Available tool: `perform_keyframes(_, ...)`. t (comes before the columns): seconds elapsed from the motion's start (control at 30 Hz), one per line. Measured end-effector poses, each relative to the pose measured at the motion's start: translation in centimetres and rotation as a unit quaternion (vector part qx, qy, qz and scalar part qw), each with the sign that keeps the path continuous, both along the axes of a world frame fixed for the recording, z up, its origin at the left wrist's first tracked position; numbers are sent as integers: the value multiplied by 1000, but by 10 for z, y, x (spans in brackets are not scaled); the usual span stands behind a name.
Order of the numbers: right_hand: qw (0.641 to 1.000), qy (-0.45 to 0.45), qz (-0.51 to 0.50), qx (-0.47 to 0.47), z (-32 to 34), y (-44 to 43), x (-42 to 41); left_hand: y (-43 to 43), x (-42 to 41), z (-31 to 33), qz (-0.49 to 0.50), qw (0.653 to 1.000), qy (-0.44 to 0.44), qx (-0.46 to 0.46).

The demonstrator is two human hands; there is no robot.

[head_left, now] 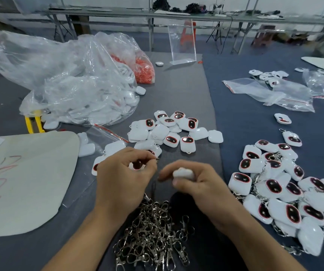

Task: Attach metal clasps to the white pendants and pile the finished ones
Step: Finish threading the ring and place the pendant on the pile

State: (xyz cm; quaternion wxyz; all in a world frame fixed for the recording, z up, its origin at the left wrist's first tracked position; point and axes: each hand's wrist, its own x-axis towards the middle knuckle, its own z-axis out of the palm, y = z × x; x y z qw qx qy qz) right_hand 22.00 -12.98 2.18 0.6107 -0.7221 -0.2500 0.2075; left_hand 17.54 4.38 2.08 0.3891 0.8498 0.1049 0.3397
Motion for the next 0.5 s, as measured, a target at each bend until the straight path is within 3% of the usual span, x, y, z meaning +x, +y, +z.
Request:
perform_keyframes(0.1,990,48,-113,67,-5,-4,8,-6,-4,-3,-44,990,-15,134)
perform_keyframes(0.17,990,12,-137,35,-7,-4,8,-11,-6,-5,-76,985,-12,155)
perform_keyframes(0.27,988,-50,-145,-16,-8,0,3,-10,-5,-3,-95,994,22,58)
perform_keyframes(0.37,989,-54,-139,15,-8,5,3,-8,-4,-3,-112,991,40,-60)
perform_keyframes(0.5,988,-64,-140,14,-9,5,3,-8,-3,-2,-131,983,53,-121)
